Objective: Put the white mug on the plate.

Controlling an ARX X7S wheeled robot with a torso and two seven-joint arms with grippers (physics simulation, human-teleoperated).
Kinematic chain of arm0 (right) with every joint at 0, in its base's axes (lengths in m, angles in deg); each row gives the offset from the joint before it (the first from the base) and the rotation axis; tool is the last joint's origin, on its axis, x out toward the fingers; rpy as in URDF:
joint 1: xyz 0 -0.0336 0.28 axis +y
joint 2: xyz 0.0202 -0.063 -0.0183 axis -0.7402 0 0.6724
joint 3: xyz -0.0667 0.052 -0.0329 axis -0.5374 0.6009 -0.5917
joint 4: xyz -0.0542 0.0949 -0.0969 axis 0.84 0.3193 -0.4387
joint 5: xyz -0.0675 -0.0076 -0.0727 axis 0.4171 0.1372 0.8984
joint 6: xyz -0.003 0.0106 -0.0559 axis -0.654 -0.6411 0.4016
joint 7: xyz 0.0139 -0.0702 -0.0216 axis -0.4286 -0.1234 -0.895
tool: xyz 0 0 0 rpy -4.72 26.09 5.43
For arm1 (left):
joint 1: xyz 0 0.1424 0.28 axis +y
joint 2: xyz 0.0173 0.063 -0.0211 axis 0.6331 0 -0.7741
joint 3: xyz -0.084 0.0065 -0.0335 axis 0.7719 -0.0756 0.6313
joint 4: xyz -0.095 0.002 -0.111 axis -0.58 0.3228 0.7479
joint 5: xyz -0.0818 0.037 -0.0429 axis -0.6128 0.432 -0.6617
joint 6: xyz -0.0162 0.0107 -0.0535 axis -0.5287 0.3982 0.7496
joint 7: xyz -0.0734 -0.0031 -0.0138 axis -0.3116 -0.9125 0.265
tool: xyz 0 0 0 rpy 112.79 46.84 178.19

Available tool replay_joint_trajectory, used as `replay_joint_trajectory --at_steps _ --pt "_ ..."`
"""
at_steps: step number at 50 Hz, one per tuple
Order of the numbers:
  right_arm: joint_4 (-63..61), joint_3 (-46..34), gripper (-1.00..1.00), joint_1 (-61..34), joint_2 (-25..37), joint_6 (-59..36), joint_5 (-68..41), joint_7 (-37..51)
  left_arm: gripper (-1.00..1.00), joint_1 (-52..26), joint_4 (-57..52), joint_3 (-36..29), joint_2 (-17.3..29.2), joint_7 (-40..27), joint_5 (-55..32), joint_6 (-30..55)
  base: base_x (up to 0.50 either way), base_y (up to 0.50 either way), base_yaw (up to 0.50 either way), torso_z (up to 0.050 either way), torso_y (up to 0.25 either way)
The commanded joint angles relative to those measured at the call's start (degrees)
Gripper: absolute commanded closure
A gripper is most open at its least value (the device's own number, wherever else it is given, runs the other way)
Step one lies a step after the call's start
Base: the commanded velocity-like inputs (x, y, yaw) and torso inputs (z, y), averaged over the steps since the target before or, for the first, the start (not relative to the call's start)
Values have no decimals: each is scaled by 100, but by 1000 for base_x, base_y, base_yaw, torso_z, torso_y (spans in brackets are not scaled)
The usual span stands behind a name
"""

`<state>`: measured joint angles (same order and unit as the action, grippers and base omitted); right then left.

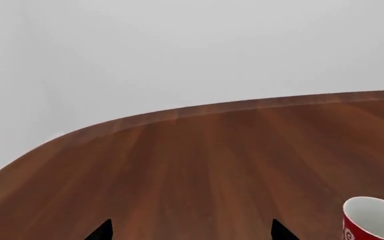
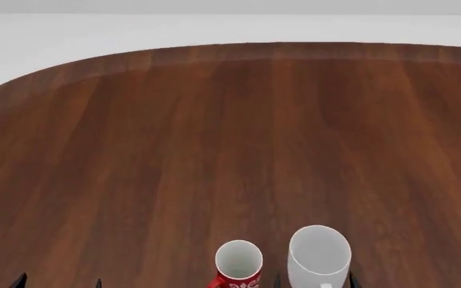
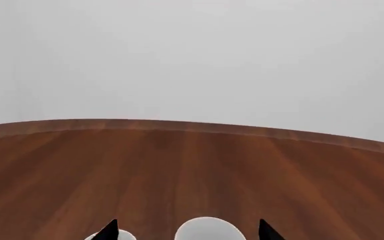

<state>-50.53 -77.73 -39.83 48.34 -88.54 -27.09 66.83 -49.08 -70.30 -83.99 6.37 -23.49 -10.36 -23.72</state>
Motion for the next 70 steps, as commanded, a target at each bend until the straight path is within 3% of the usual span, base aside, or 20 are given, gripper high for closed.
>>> replay_joint_trajectory --at_steps 1,19,46,70 --pt "-48 -52 -100 1 52 -34 1 50 -100 0 -17 -30 28 -42 -26 5 500 -20 0 0 0" --pt "-31 -117 -100 5 122 -137 -43 110 -100 1 -41 -82 77 -108 -37 27 464 -18 0 0 1" --pt "-1285 129 -100 1165 661 -900 -287 314 -100 -53 69 -101 108 -229 -112 28 -1 0 0 0 0" --pt "-1236 189 -100 1635 783 -909 -343 413 -100 -94 126 -177 122 -335 -120 45 0 0 0 0 0"
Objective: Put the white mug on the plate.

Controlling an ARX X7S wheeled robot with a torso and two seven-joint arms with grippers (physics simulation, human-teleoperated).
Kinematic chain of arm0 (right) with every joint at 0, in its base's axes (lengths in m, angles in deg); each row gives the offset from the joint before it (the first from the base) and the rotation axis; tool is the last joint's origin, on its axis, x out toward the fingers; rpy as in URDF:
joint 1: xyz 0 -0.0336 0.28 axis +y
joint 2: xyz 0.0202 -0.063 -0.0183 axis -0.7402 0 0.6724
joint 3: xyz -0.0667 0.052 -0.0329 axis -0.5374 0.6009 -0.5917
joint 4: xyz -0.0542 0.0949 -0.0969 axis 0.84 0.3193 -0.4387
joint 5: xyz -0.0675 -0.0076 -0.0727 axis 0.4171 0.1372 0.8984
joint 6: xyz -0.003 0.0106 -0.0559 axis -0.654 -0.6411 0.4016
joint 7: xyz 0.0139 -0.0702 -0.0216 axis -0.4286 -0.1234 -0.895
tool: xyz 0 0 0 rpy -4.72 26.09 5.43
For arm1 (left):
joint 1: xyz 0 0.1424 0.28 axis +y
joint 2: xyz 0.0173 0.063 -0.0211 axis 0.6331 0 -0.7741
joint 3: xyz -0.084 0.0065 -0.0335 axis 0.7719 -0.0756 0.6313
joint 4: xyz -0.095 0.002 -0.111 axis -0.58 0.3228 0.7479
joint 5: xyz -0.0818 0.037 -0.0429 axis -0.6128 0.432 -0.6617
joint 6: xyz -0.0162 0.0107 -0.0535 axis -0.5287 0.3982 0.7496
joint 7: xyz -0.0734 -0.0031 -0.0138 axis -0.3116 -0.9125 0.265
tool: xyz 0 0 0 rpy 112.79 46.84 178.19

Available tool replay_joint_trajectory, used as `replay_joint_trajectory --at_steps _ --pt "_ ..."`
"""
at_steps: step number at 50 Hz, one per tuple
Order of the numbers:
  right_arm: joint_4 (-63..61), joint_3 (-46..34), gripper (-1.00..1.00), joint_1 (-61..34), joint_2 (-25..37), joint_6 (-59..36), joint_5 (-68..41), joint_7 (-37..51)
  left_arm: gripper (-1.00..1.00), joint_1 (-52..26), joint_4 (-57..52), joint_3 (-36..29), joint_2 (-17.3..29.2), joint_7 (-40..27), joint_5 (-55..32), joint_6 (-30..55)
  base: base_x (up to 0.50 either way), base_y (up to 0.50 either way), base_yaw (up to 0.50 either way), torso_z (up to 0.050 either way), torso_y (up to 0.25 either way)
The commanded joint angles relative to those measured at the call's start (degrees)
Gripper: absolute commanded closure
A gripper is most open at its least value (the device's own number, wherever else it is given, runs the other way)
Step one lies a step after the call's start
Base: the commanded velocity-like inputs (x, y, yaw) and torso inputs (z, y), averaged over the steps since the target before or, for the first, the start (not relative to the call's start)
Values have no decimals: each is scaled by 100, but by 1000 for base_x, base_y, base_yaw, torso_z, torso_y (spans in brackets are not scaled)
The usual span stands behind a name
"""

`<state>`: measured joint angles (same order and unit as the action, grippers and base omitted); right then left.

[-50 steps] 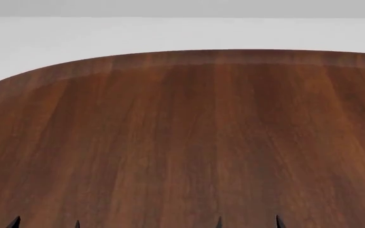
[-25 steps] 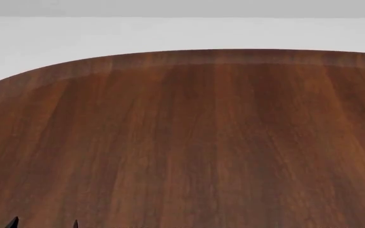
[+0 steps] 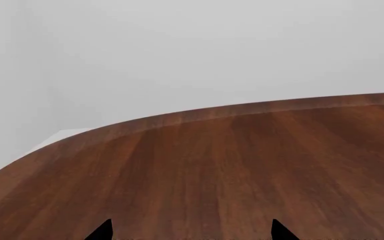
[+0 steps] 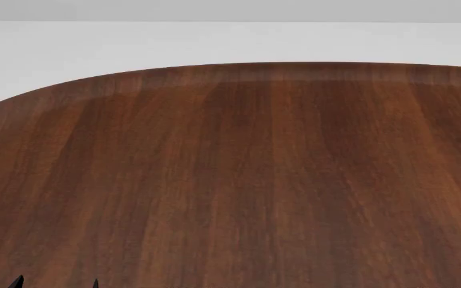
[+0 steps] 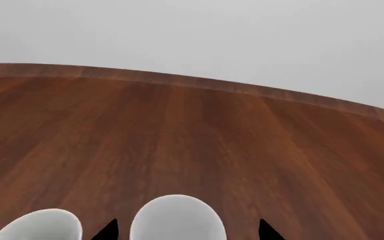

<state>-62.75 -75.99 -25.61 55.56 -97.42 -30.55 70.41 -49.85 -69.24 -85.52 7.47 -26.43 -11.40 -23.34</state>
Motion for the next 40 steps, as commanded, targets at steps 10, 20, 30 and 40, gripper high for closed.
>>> replay_joint_trajectory --at_steps 10,20,30,40 --pt "237 24 -100 195 50 -2 -132 -1 -100 -17 4 -55 26 -77 -28 40 0 0 0 0 0" --pt "712 9 -100 6 1 14 -234 -77 -100 -28 3 -79 44 -98 -57 54 0 0 0 0 0" --pt "1179 -9 -100 -167 -32 110 -294 -165 -100 -31 9 -109 57 -121 -73 44 0 0 0 0 0" --pt "1272 -52 -100 -190 -40 91 -335 -188 -100 -27 -1 -130 77 -145 -96 40 0 0 0 0 0"
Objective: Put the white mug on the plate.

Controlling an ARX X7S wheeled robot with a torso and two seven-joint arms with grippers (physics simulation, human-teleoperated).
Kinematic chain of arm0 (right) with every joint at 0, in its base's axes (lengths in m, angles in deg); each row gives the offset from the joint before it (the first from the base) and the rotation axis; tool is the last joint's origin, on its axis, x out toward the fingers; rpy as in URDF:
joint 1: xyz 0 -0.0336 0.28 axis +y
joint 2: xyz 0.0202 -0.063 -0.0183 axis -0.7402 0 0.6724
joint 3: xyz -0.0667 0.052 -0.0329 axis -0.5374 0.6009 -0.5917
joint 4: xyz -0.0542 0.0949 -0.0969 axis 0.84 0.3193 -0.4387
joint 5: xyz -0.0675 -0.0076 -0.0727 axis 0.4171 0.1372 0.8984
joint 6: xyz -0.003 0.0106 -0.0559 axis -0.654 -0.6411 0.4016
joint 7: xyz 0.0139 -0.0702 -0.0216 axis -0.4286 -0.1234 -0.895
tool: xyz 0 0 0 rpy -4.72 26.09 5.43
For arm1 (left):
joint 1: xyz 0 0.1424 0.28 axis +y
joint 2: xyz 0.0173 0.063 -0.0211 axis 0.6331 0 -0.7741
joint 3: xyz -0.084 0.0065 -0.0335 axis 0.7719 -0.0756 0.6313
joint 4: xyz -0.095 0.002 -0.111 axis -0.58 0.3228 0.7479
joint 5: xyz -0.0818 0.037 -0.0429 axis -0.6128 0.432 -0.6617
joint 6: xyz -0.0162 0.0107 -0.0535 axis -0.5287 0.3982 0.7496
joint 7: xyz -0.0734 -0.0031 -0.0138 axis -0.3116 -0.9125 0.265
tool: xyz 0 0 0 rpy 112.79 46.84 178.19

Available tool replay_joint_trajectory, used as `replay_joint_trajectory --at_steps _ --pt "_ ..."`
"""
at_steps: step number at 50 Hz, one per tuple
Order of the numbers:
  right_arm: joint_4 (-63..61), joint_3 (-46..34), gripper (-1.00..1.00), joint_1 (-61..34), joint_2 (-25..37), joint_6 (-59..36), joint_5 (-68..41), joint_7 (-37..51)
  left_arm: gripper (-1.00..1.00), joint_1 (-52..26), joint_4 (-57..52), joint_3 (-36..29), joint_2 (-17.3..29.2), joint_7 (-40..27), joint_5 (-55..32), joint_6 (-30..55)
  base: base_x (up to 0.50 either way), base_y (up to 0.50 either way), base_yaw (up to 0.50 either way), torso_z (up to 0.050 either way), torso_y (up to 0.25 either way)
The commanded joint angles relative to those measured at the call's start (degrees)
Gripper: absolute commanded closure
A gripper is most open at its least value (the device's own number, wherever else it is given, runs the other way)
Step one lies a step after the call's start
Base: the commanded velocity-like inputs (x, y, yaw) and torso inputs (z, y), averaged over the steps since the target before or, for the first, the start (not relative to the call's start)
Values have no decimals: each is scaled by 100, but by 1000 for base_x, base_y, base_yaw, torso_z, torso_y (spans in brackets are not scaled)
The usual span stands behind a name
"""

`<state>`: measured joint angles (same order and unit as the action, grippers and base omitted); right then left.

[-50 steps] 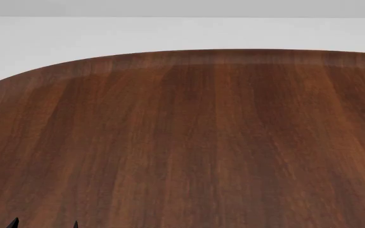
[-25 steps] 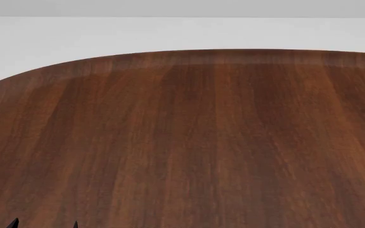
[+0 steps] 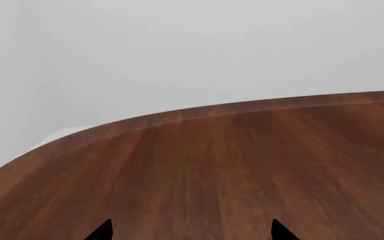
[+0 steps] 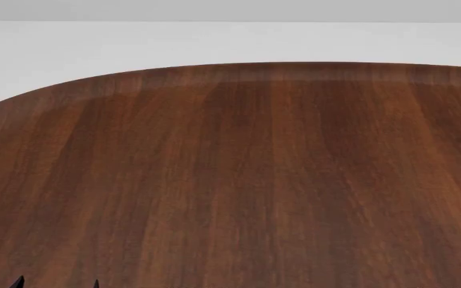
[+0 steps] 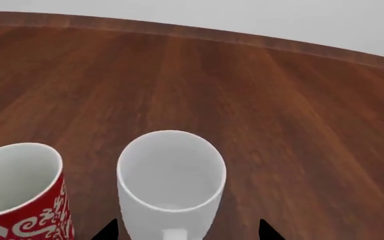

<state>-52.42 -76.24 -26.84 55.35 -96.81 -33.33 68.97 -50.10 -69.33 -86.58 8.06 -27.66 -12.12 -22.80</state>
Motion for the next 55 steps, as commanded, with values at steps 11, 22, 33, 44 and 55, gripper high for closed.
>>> replay_joint_trajectory --at_steps 11,22,33,44,55 --pt "358 -60 -100 -119 -17 22 -82 -66 -100 -10 11 -55 36 -40 -48 -25 0 0 0 0 0" --pt "521 -57 -100 -171 -24 39 -181 -119 -100 -9 -4 -92 56 -80 -62 -15 0 0 0 0 0" --pt "871 -54 -100 -313 -42 20 -299 -212 -100 -6 -28 -122 84 -113 -87 0 0 0 0 0 0" --pt "1151 -98 -100 -483 -54 -4 -313 -259 -100 -28 24 -150 102 -126 -112 -40 0 0 0 0 0" --pt "1384 -166 -100 -616 -64 -19 -318 -323 -100 -72 52 -188 104 -144 -140 -32 0 0 0 0 0"
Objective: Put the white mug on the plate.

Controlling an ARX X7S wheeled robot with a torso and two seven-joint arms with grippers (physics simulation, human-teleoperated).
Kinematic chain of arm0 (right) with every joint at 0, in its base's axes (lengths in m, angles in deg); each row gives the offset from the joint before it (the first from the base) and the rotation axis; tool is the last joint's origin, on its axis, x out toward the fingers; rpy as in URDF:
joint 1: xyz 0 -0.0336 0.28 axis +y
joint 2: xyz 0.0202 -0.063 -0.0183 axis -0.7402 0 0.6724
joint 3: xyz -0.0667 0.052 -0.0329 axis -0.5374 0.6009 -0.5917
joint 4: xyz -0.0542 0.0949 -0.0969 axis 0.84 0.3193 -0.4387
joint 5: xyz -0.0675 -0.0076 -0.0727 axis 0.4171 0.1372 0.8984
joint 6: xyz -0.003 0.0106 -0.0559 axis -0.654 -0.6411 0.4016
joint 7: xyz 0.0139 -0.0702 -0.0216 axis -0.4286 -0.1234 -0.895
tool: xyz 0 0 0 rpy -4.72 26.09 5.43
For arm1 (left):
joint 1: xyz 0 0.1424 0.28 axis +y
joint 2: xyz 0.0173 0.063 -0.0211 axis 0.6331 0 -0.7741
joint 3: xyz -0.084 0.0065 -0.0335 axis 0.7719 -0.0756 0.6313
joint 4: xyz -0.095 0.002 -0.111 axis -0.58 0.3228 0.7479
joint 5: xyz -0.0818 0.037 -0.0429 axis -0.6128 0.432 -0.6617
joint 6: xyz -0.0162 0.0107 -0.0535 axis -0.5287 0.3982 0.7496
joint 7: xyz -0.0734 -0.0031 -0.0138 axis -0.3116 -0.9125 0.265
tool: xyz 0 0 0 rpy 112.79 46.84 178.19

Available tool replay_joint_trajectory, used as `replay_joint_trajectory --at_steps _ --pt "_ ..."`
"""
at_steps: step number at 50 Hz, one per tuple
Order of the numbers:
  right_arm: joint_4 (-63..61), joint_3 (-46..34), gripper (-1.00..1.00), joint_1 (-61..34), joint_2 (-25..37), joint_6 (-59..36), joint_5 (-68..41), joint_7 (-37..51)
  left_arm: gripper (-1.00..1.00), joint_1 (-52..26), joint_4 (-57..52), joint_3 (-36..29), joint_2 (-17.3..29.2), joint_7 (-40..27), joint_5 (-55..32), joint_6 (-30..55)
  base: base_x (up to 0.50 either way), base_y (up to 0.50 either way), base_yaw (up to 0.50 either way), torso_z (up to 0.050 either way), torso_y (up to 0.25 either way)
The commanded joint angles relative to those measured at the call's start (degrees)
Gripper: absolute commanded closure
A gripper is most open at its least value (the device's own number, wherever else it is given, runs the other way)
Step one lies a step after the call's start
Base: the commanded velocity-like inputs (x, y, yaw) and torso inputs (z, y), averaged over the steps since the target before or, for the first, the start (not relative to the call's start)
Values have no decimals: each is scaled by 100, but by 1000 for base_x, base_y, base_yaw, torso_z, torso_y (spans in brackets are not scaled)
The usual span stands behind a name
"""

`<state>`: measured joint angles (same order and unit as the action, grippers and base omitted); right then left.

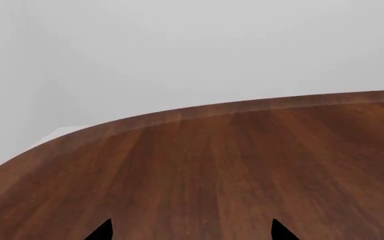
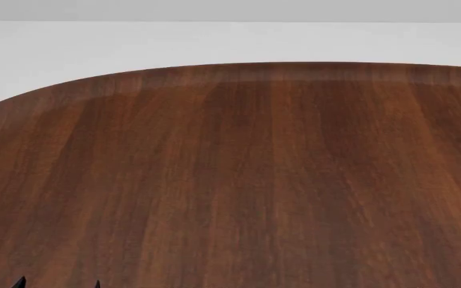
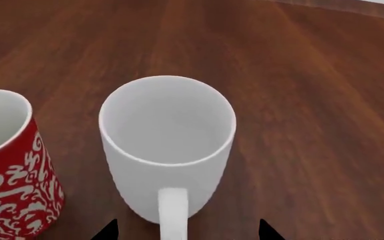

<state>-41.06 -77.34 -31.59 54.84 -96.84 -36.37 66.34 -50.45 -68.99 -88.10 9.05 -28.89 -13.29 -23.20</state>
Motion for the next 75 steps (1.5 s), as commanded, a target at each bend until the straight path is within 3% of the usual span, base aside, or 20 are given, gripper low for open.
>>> replay_joint_trajectory --at_steps 1,64,65,75 --pt "258 -65 -100 -151 -14 -27 -15 -63 -100 -47 27 -42 2 -25 -21 10 0 0 0 0 0" --pt "1635 -364 -100 -927 -123 170 111 -244 -100 -52 -69 -197 112 -143 -160 29 0 0 0 0 0" --pt "1553 -340 100 -896 -108 168 101 -212 -100 -53 -71 -198 113 -139 -171 26 0 0 0 0 0" --pt "1104 -177 100 -663 -55 219 60 57 -100 -89 -22 -204 124 -160 -193 28 1 0 0 0 0"
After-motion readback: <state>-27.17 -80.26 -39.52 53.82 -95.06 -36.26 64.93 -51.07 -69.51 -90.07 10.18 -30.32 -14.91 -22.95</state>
